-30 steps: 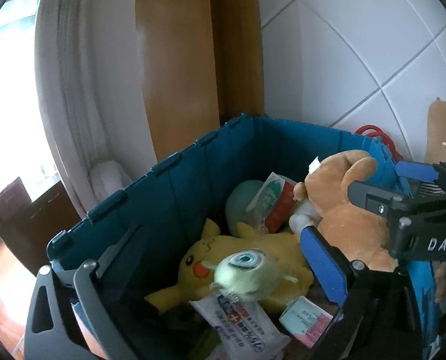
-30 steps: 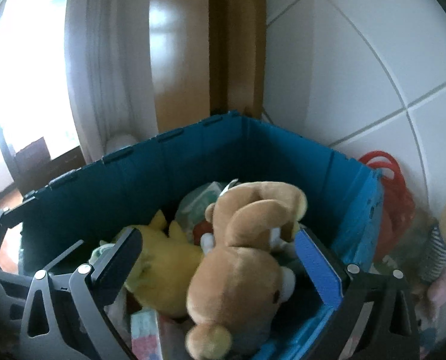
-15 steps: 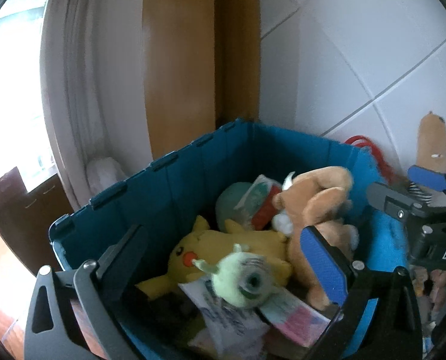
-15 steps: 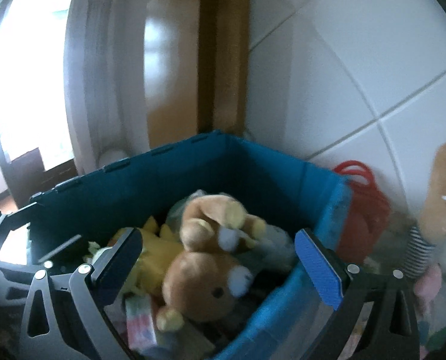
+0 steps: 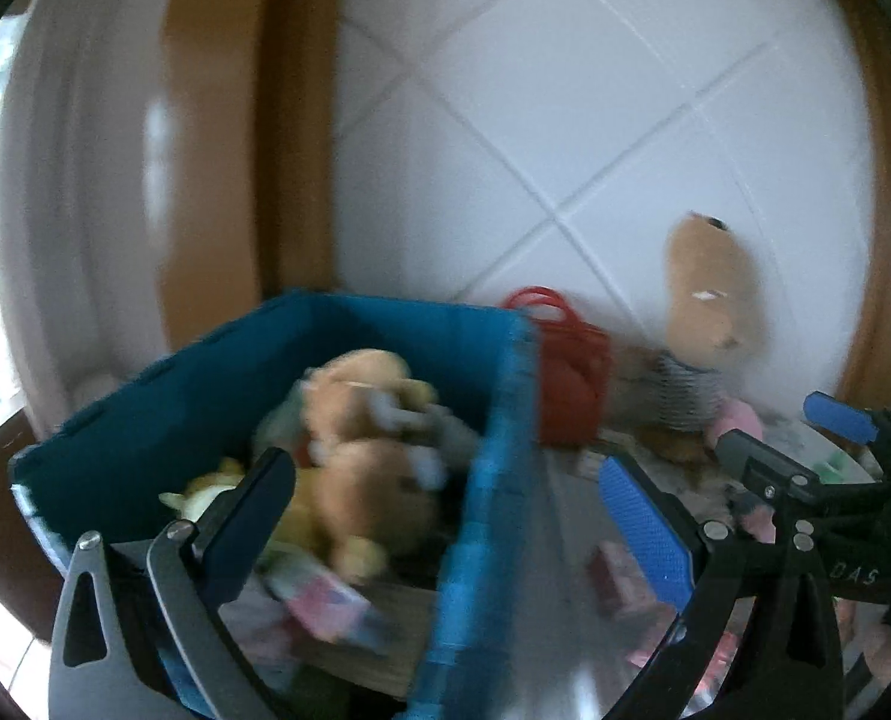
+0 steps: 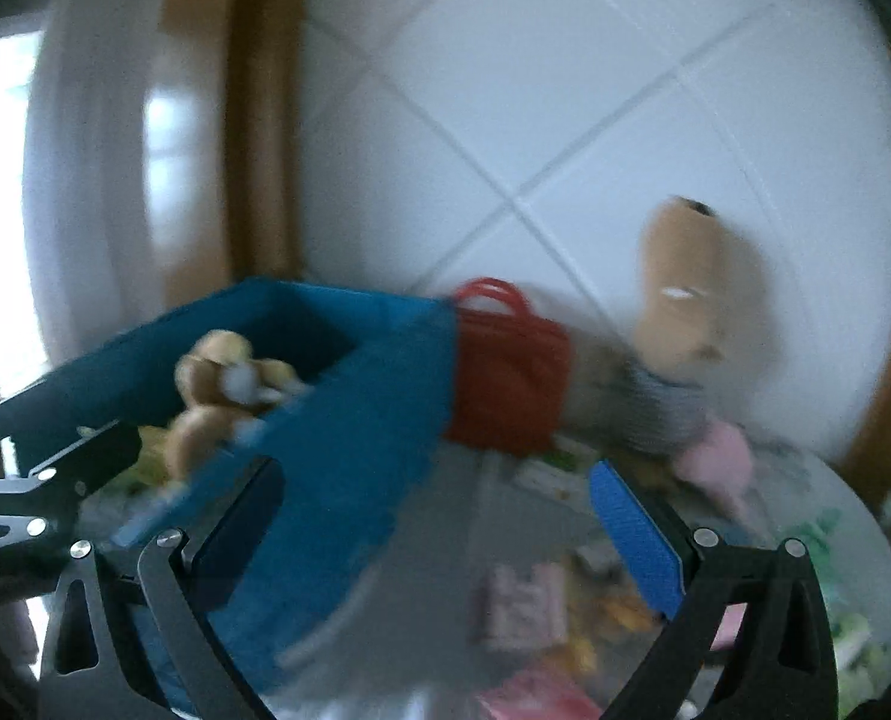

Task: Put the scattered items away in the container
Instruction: 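Withdraw both tools from the crate back toward the table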

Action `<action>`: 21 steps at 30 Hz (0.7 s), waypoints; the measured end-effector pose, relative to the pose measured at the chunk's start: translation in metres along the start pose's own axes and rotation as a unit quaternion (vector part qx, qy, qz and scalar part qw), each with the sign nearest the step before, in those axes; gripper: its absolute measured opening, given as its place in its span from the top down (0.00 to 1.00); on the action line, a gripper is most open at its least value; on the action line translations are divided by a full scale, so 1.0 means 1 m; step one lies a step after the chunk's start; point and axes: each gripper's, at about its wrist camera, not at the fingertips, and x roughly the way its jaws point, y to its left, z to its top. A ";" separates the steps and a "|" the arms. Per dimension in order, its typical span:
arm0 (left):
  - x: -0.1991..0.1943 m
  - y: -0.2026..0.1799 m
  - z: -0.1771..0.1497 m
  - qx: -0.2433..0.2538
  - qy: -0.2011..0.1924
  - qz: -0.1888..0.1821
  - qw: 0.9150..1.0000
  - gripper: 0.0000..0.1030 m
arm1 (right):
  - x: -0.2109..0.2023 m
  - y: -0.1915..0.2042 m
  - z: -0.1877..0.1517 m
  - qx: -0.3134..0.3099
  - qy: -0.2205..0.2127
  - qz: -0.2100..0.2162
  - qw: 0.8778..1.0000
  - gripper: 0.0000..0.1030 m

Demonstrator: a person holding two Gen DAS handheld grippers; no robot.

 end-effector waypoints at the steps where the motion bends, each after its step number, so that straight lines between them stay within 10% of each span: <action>1: 0.001 -0.012 -0.002 0.005 0.003 -0.010 1.000 0.00 | -0.005 -0.013 -0.006 0.007 0.004 -0.012 1.000 0.00; 21: 0.025 -0.293 -0.101 0.044 0.128 -0.083 0.987 0.00 | -0.084 -0.309 -0.141 0.087 0.109 -0.106 0.985 0.00</action>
